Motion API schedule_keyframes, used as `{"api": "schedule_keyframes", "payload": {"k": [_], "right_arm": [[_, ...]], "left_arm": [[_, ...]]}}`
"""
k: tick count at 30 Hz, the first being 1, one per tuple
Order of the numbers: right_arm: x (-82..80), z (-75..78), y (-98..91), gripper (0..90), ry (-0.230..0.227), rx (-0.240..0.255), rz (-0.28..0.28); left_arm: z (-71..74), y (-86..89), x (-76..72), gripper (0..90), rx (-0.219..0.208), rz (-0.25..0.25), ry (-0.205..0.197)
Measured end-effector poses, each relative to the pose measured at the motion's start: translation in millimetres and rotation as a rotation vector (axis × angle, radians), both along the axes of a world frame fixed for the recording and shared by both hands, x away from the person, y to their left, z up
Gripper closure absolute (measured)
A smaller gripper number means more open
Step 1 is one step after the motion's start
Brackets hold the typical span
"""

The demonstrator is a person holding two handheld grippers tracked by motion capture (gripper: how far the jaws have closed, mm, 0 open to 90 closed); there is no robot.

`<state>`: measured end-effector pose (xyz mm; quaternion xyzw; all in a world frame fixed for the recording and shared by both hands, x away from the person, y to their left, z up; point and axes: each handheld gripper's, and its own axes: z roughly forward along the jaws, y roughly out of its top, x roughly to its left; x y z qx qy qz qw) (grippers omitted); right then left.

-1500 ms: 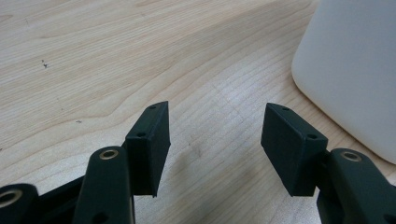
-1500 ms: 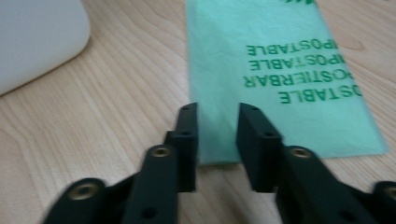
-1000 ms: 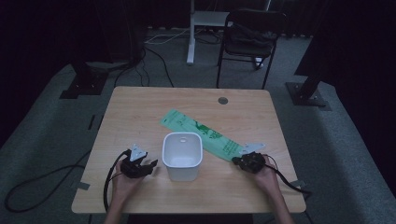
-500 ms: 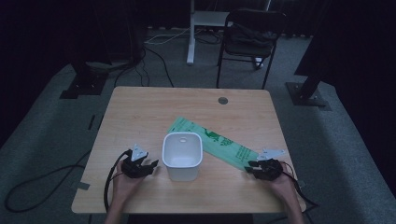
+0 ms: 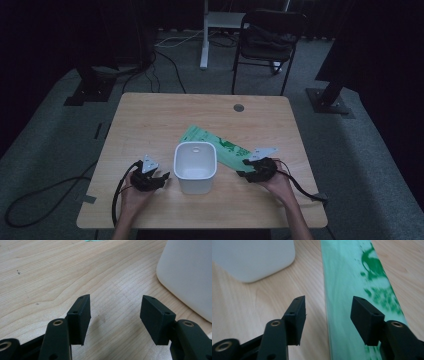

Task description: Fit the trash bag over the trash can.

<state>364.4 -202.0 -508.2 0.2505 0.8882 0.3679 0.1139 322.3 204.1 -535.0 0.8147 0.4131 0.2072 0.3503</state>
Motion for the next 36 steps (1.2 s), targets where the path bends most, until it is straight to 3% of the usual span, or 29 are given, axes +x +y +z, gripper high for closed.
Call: {"api": "schedule_keyframes", "payload": {"k": [11, 15, 20, 22, 25, 30, 36], "right_arm": [[18.3, -7.0, 33.2, 36.2, -0.017, -0.04, 0.018], [23.7, -12.7, 35.4, 35.2, 0.006, -0.05, 0.015], [28.8, -18.6, 37.1, 34.1, -0.007, -0.085, -0.002], [32.7, -19.1, 36.5, 34.2, -0.002, -0.082, -0.01], [38.8, -17.6, 36.0, 34.1, 0.006, -0.028, -0.008], [44.3, -18.5, 53.5, 31.4, -0.011, -0.085, 0.016], [57.5, -24.3, 63.0, 32.1, 0.013, -0.081, 0.016]], "left_arm": [[-0.7, -0.4, -0.2, 42.0, 0.005, -0.002, 0.003], [-1.6, -1.4, -0.2, 42.0, 0.011, -0.007, 0.006], [-2.2, -2.7, -0.4, 41.9, 0.013, -0.007, 0.007], [-2.2, -2.7, -0.3, 41.9, 0.013, -0.007, 0.006], [-2.5, -3.0, 0.5, 41.9, 0.018, -0.009, 0.009], [-2.6, -3.8, 0.1, 41.9, 0.014, -0.011, 0.01], [-2.5, -2.2, 0.2, 41.9, 0.014, -0.007, 0.009]]}}
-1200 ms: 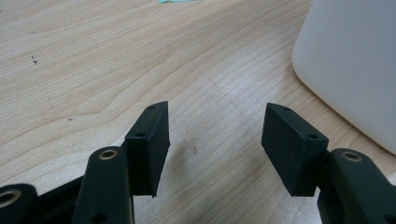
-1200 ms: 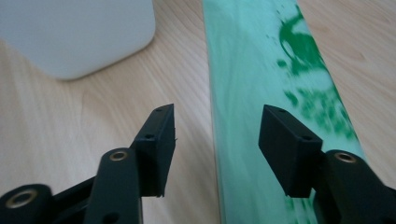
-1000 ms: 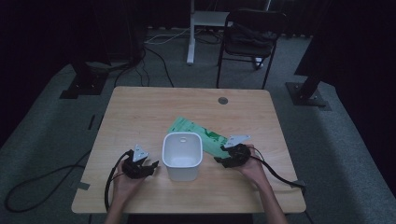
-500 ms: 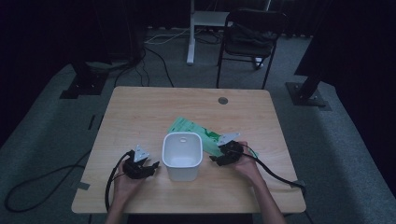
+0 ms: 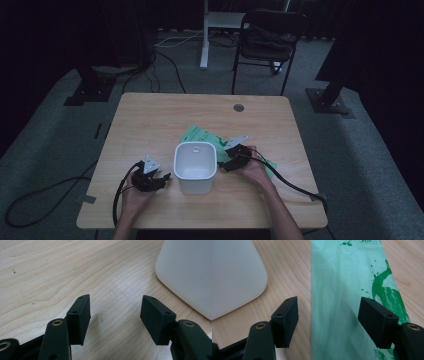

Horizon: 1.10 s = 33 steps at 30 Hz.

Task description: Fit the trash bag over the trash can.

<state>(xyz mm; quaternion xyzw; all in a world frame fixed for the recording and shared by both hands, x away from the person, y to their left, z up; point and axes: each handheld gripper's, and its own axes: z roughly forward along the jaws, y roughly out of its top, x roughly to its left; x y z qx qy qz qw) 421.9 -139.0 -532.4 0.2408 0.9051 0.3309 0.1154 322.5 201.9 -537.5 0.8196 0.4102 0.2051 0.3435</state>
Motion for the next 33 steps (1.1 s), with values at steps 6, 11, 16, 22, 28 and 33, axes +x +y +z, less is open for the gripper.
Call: {"api": "schedule_keyframes", "payload": {"k": [6, 11, 16, 22, 28, 33], "right_arm": [[10.7, -1.2, -0.7, 36.7, 0.023, 0.004, -0.003], [19.5, -0.9, -8.7, 48.8, 0.039, 0.022, -0.023], [25.1, 1.2, -14.4, 75.2, 0.043, 0.019, -0.04], [30.6, 9.1, -30.3, 89.4, 0.058, -0.035, -0.056], [22.4, 45.1, -56.5, 89.4, 0.004, 0.042, -0.017], [15.7, 75.4, -67.9, 89.3, -0.037, 0.094, 0.017]], "left_arm": [[-0.3, -0.2, -0.3, 41.9, 0.002, 0.002, 0.0], [-0.9, -0.7, -0.4, 41.9, 0.001, 0.002, 0.001], [-1.3, -1.9, -0.3, 41.9, 0.01, 0.0, 0.003], [-1.5, -0.7, 0.1, 41.9, 0.008, 0.003, 0.004], [-2.3, -2.2, 1.1, 41.9, 0.015, 0.002, 0.007], [-2.7, -2.8, 0.9, 41.9, 0.018, 0.002, 0.008]]}}
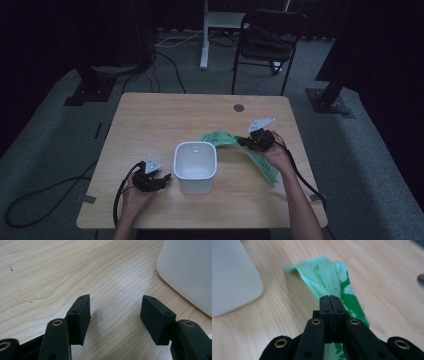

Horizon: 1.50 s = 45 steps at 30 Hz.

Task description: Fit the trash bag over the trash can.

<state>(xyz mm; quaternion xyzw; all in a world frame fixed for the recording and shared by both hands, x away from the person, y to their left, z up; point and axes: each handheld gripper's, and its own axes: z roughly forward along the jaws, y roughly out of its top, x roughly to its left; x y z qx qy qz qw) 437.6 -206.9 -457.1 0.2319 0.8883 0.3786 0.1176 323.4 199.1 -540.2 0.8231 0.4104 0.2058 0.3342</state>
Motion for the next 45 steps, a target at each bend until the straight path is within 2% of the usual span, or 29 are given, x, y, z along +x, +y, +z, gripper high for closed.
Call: {"api": "schedule_keyframes", "payload": {"k": [1, 2, 4, 7, 12, 20, 25, 34, 35, 36, 39, 43, 45], "right_arm": [[0.0, 0.0, 0.0, 89.3, 0.0, 0.0, 0.0], [-2.6, 14.6, -3.7, 89.3, -0.018, 0.042, 0.02], [-3.7, 19.1, -4.3, 89.2, -0.026, 0.053, 0.025], [-7.7, 41.1, -8.5, 89.2, -0.052, 0.12, 0.055], [-14.6, 63.6, -11.0, 89.2, -0.088, 0.174, 0.083], [-23.7, 87.3, -11.1, 89.1, -0.131, 0.195, 0.122], [-31.1, 103.1, -12.3, 89.1, -0.161, 0.245, 0.147], [-50.1, 142.6, -14.4, 89.1, -0.23, 0.34, 0.206], [-50.1, 142.6, -14.4, 89.1, -0.23, 0.34, 0.206], [-55.9, 152.3, -14.3, 89.1, -0.246, 0.36, 0.222], [-60.2, 159.6, -14.2, 89.1, -0.256, 0.384, 0.236], [-71.9, 175.6, -12.0, 89.1, -0.28, 0.453, 0.281], [-75.3, 178.4, -9.2, 89.0, -0.286, 0.463, 0.293]], "left_arm": [[0.0, 0.0, 0.0, 41.9, 0.0, 0.0, 0.0], [-0.1, 0.1, 0.1, 41.9, 0.0, 0.001, 0.001], [-0.1, 0.2, 0.2, 41.9, 0.0, 0.001, 0.001], [0.1, 0.7, 0.1, 41.9, -0.002, 0.003, 0.001], [0.3, 1.0, 0.0, 41.9, -0.002, 0.004, 0.0], [-0.2, 0.7, 0.2, 41.9, -0.003, 0.002, 0.003], [-0.3, 0.7, 0.3, 41.8, -0.004, 0.003, 0.003], [-0.2, 1.2, 0.3, 41.9, -0.005, 0.003, 0.004], [-0.2, 1.2, 0.3, 41.9, -0.005, 0.003, 0.004], [-0.2, 1.2, 0.4, 41.8, -0.005, 0.002, 0.004], [-0.3, 1.0, 0.4, 41.9, -0.006, 0.003, 0.004], [-0.4, 0.9, 0.4, 41.8, -0.007, 0.002, 0.004], [-0.4, 0.8, 0.4, 41.9, -0.007, 0.002, 0.004]]}}
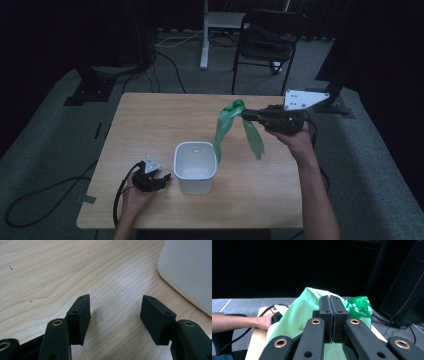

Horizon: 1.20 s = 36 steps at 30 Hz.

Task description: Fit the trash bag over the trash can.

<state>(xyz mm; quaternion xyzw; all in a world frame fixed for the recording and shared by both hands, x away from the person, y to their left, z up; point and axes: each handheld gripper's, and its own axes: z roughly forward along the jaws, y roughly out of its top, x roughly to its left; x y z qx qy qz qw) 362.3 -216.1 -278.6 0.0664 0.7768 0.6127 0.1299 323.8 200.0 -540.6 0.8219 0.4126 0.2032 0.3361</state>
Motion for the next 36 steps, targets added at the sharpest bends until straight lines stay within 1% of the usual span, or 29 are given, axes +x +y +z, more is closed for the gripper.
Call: {"api": "schedule_keyframes", "payload": {"k": [3, 5, 6, 8, 11, 12, 13, 14, 17, 19, 22, 24, 25, 26, 27, 30, 33, 36], "right_arm": [[-3.2, 1.5, 4.7, 89.0, -0.002, 0.01, 0.017], [-4.3, 1.6, 7.9, 89.0, -0.012, -0.002, 0.012], [-4.2, 0.3, 9.6, 88.9, -0.008, -0.004, 0.009], [-3.6, -5.2, 14.2, 89.0, 0.005, -0.006, 0.014], [-4.1, -18.3, 23.6, 88.7, 0.015, -0.045, 0.013], [-4.1, -18.3, 23.6, 88.7, 0.015, -0.045, 0.013], [-4.0, -23.5, 26.4, 88.6, 0.022, -0.054, 0.012], [-4.2, -33.5, 30.1, 88.4, 0.035, -0.065, 0.016], [-3.6, -51.1, 34.4, 88.1, 0.059, -0.089, 0.011], [-3.8, -60.2, 35.8, 87.8, 0.08, -0.102, 0.003], [-4.8, -74.8, 37.1, 87.7, 0.093, -0.122, -0.014], [-4.7, -83.9, 37.0, 87.6, 0.11, -0.116, -0.015], [-4.7, -83.9, 37.0, 87.6, 0.11, -0.116, -0.015], [-4.7, -87.5, 37.1, 87.5, 0.121, -0.114, -0.014], [-5.0, -97.9, 38.5, 87.3, 0.138, -0.124, -0.011], [-5.1, -110.3, 41.7, 87.1, 0.165, -0.127, -0.001], [-6.4, -120.3, 46.6, 86.6, 0.182, -0.139, 0.01], [-7.3, -127.8, 50.3, 86.5, 0.198, -0.135, 0.023]], "left_arm": [[0.0, 0.0, 0.0, 41.8, 0.0, 0.0, 0.0], [0.0, 0.0, -0.1, 41.9, 0.001, 0.0, 0.0], [0.1, 0.0, -0.1, 41.8, 0.002, -0.001, 0.0], [0.0, 0.1, 0.0, 41.8, 0.001, 0.0, 0.0], [0.1, 0.1, -0.1, 41.8, 0.002, -0.001, 0.0], [0.1, 0.1, -0.1, 41.8, 0.002, -0.001, 0.0], [0.2, 0.1, -0.3, 41.8, 0.003, -0.001, -0.001], [0.3, 0.3, -0.3, 41.8, 0.004, -0.002, 0.0], [0.2, 0.5, -0.2, 41.7, 0.002, -0.001, 0.001], [0.2, 0.4, -0.1, 41.7, 0.002, -0.001, 0.0], [0.1, 0.1, -0.2, 41.7, 0.001, -0.001, 0.0], [0.1, 0.0, -0.2, 41.7, 0.002, 0.0, 0.0], [0.1, 0.0, -0.2, 41.7, 0.002, 0.0, 0.0], [0.0, -0.2, -0.1, 41.7, 0.001, -0.002, 0.0], [0.0, -0.1, -0.1, 41.7, 0.002, -0.003, 0.0], [0.0, -0.2, 0.0, 41.7, 0.001, -0.001, -0.002], [0.2, 0.0, 0.0, 41.7, 0.004, -0.003, 0.001], [0.3, 0.1, 0.0, 41.7, 0.005, -0.005, 0.0]]}}
